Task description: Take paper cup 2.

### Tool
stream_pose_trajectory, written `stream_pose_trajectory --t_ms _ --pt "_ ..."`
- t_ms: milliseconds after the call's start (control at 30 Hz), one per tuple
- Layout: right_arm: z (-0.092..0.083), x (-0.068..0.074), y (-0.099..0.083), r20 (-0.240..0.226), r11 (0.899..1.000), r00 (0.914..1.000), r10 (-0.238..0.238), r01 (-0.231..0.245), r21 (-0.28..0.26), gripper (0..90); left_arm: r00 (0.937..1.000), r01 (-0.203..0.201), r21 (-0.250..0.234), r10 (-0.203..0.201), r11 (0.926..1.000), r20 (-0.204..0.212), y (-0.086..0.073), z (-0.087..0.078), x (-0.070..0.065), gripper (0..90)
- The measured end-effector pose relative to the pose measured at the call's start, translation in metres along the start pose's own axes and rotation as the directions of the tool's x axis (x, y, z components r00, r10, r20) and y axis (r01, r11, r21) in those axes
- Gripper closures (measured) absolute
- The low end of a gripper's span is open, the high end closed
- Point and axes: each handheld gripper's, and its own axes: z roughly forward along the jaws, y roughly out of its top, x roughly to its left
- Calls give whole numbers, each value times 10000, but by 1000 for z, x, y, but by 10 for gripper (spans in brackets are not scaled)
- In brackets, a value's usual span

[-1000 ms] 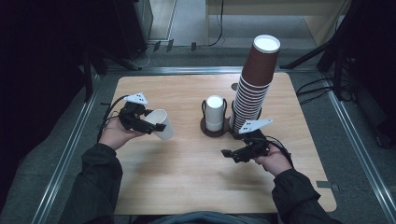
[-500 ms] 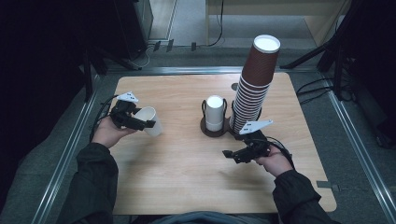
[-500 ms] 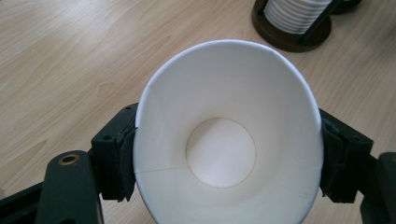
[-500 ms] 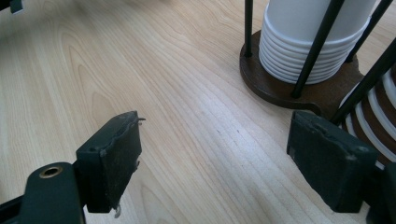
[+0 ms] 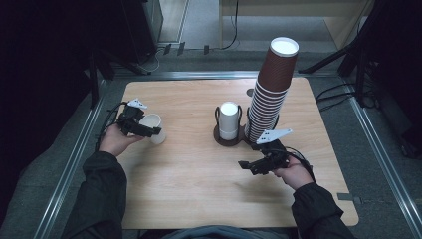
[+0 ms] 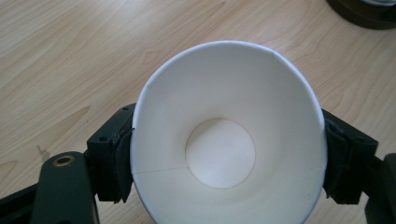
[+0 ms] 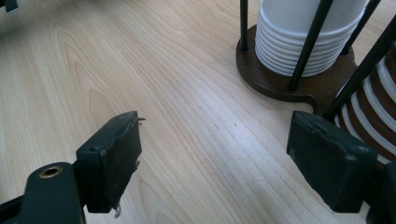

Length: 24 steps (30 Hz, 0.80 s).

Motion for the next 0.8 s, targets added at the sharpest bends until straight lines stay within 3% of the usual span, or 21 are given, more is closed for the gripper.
stream_pose_trajectory --t_ms 67,200,433,800 --pt "0 0 0 2 10000 10000 3 -3 -15 181 9996 54 -16 -54 10000 -293 -1 1 2 195" --pt "0 0 0 16 10000 10000 37 -37 5 181 9989 135 73 -131 9999 -453 -2 2 3 187" --pt "0 -1 0 -23 10000 10000 -1 1 -11 182 9992 98 380 -83 9992 -387 -4 7 2 173" --pt "1 1 0 -11 10000 10000 -35 36 65 182 9995 320 381 -323 9988 54 -3 10 2 85"
